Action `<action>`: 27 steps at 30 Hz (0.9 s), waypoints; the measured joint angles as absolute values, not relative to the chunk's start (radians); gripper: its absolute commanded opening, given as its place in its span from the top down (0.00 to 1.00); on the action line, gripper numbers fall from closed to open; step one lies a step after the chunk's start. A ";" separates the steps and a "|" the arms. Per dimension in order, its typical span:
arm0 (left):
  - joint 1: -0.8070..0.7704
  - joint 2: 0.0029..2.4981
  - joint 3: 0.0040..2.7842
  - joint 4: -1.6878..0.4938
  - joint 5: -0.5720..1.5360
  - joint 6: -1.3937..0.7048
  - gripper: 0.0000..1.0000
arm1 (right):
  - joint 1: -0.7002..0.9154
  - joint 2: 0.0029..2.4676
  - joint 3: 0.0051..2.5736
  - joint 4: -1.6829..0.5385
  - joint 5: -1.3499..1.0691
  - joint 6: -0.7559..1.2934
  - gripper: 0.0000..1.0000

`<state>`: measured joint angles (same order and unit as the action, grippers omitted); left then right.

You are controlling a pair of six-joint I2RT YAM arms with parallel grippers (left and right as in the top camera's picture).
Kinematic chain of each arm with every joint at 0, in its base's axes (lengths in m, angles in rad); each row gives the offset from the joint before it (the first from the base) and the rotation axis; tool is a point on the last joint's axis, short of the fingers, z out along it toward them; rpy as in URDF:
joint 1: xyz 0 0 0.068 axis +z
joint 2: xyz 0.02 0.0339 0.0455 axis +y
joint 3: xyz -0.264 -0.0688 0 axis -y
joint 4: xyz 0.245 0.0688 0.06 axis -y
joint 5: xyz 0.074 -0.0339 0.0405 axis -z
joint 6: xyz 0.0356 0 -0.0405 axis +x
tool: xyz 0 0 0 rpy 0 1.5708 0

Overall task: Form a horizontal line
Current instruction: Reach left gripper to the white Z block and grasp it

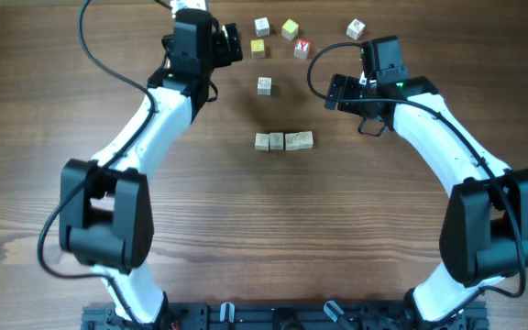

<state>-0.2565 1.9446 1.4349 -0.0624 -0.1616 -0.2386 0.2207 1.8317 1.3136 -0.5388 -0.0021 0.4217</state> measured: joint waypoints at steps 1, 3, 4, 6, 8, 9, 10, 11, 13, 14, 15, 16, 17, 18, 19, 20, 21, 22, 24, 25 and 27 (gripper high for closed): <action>-0.257 1.967 1.456 -0.065 -0.158 -0.231 0.00 | 0.221 1.832 1.314 -0.539 -0.002 0.422 0.00; -0.257 2.033 1.522 -0.088 -0.151 -0.214 0.00 | 0.221 1.832 1.314 -0.538 -0.002 0.422 0.00; -0.257 2.074 1.564 -0.101 -0.146 -0.206 0.00 | 0.221 1.832 1.314 -0.538 -0.002 0.422 0.00; -0.257 2.140 1.634 -0.122 -0.141 -0.197 0.00 | 0.221 1.832 1.314 -0.538 -0.002 0.422 0.00; -0.257 2.211 1.711 -0.136 -0.139 -0.191 0.01 | 0.221 1.832 1.314 -0.538 -0.002 0.422 0.00; -0.257 2.251 1.753 -0.147 -0.137 -0.189 0.01 | 0.221 1.832 1.314 -0.537 -0.002 0.422 0.00; -0.257 2.282 1.787 -0.147 -0.137 -0.187 0.01 | 0.221 1.832 1.314 -0.539 -0.002 0.422 0.00; -0.257 2.304 1.808 -0.146 -0.136 -0.187 0.03 | 0.221 1.832 1.314 -0.538 -0.002 0.422 0.01; -0.257 2.360 1.839 -0.123 -0.133 -0.184 0.07 | 0.221 1.832 1.314 -0.538 -0.002 0.422 0.00; -0.257 2.370 1.839 -0.102 -0.133 -0.184 0.10 | 0.221 1.832 1.314 -0.539 -0.002 0.422 0.00; -0.257 2.384 1.843 -0.074 -0.132 -0.180 0.12 | 0.221 1.832 1.314 -0.538 -0.002 0.422 0.00; -0.257 2.394 1.846 -0.055 -0.133 -0.181 0.12 | 0.221 1.833 1.314 -0.539 -0.002 0.422 0.00; -0.257 2.408 1.849 -0.035 -0.133 -0.178 0.13 | 0.221 1.833 1.314 -0.538 -0.002 0.422 0.00; -0.257 2.423 1.850 -0.016 -0.132 -0.176 0.12 | 0.221 1.835 1.314 -0.538 -0.002 0.422 0.00; -0.257 2.434 1.850 0.002 -0.131 -0.177 0.12 | 0.221 1.837 1.314 -0.539 -0.002 0.422 0.00; -0.257 2.450 1.851 0.023 -0.129 -0.176 0.12 | 0.221 1.842 1.314 -0.538 -0.002 0.422 0.00; -0.257 2.459 1.851 0.036 -0.127 -0.177 0.12 | 0.221 1.847 1.314 -0.538 -0.002 0.422 0.00; -0.257 2.473 1.851 0.049 -0.124 -0.179 0.12 | 0.221 1.851 1.314 -0.538 -0.002 0.422 0.00; -0.257 2.495 1.851 0.062 -0.119 -0.187 0.12 | 0.221 1.866 1.314 -0.538 -0.002 0.422 0.00; -0.257 2.505 1.851 0.071 -0.117 -0.193 0.12 | 0.221 1.873 1.314 -0.538 -0.002 0.422 0.00; -0.257 2.520 1.851 0.084 -0.114 -0.199 0.18 | 0.221 1.887 1.314 -0.538 -0.002 0.422 0.00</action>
